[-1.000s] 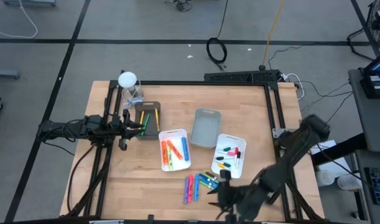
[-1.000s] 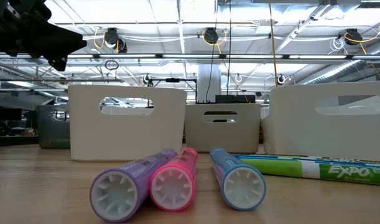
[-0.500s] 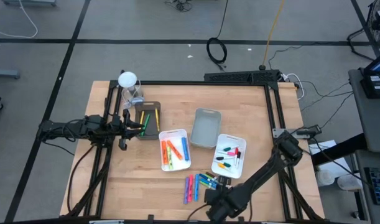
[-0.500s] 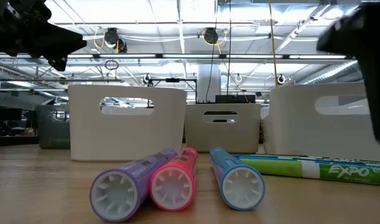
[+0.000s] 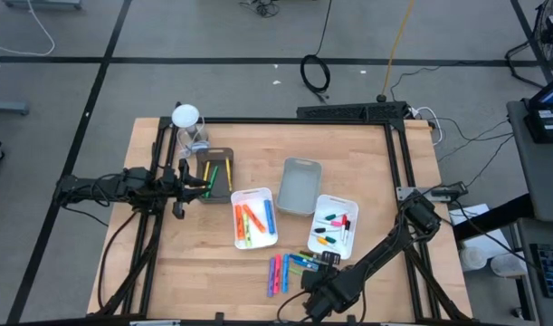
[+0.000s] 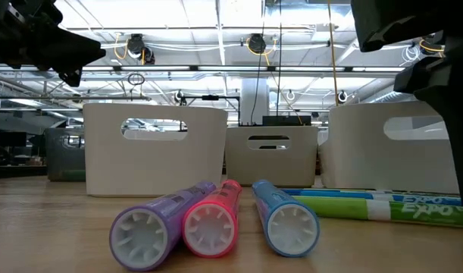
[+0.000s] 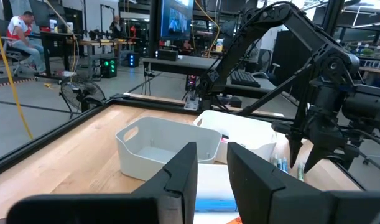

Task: Pick & Place Markers
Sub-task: Put the bottom green dry erase marker into the gray bin

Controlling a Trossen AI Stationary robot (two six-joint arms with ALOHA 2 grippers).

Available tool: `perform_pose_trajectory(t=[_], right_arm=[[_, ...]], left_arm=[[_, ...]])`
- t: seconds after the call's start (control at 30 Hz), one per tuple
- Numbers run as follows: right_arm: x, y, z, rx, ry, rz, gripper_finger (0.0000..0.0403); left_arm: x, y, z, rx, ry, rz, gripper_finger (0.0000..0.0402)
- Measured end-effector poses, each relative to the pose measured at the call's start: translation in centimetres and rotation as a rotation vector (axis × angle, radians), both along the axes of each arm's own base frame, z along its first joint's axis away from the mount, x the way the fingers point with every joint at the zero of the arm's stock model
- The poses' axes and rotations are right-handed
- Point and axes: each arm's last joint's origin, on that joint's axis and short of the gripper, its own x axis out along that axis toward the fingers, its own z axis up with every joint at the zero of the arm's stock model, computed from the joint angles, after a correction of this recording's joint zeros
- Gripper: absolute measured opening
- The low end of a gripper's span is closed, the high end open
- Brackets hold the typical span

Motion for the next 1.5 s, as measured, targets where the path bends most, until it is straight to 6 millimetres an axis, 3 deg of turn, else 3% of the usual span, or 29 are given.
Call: perform_pose_trajectory(t=[0.3, 0.63, 0.9, 1.03, 1.5], right_arm=[[0.2, 0.0, -0.1, 0.007, -0.007, 0.023, 0.0123], [0.2, 0.0, -0.2, 0.006, -0.004, 0.036, 0.0014], [0.2, 0.0, -0.2, 0.009, -0.006, 0.025, 0.0013], [0.2, -0.1, 0.7, 0.036, -0.027, 0.009, 0.001], [-0.3, -0.8, 6.6, 0.146, -0.18, -0.011, 0.001]], left_arm=[[0.0, 0.0, 0.0, 0.0, 0.0, 0.0, 0.009], [0.0, 0.0, 0.0, 0.0, 0.0, 0.0, 0.009], [0.0, 0.0, 0.0, 0.0, 0.0, 0.0, 0.009], [0.0, 0.0, 0.0, 0.0, 0.0, 0.0, 0.009], [0.0, 0.0, 0.0, 0.0, 0.0, 0.0, 0.009]])
